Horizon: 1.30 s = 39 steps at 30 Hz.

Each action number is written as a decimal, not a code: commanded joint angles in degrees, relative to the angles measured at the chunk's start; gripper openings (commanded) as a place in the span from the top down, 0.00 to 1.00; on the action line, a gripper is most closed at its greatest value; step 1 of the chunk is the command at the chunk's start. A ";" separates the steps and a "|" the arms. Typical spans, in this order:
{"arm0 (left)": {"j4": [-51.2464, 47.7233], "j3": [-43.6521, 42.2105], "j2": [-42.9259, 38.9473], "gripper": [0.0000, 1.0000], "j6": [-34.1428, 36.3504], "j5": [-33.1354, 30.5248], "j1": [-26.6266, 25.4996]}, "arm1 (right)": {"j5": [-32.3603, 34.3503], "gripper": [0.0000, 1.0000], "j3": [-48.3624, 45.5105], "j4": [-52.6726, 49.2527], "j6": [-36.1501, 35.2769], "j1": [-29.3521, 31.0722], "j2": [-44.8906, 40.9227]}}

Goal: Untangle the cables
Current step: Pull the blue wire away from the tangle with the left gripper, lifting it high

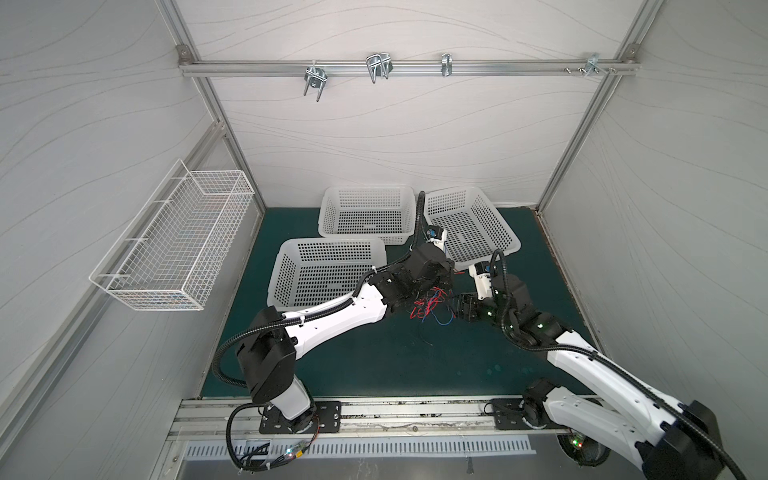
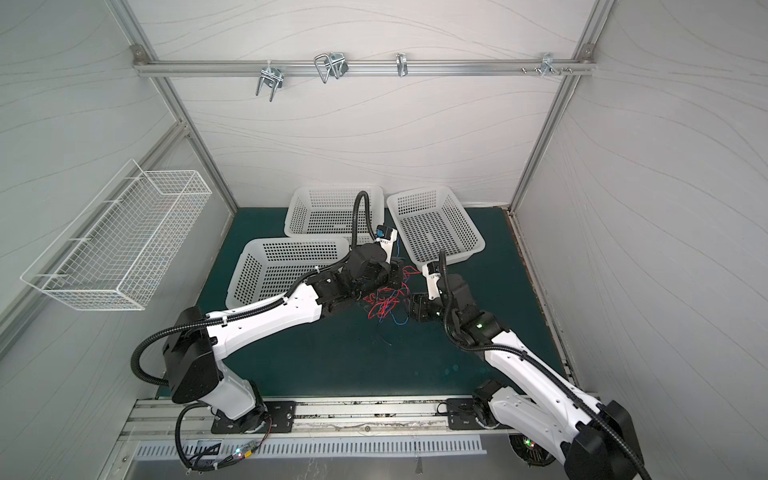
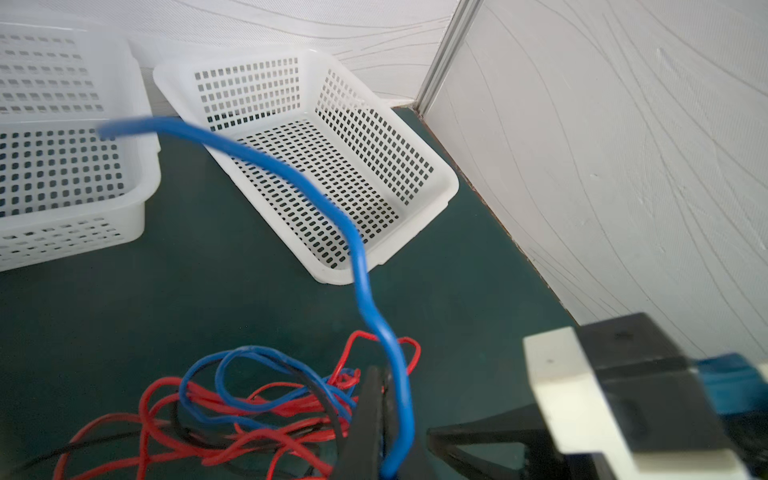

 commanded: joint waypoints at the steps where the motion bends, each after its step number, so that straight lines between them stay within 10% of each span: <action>1: -0.90 4.10 0.74 1.00 -1.77 2.47 -0.12 | -0.33 0.25 -1.22 10.89 2.02 -0.10 2.47; 11: -0.05 4.49 -0.63 1.00 -4.40 5.96 0.03 | -0.57 0.58 -2.46 20.14 2.35 0.18 11.62; 16: 0.15 3.91 -1.57 1.00 -5.11 6.10 0.34 | 1.90 1.00 -2.82 19.89 1.82 0.44 13.58; 39: -14.38 8.08 -16.94 1.00 2.43 -4.26 8.66 | 18.30 1.00 -5.36 3.63 6.86 -2.27 15.64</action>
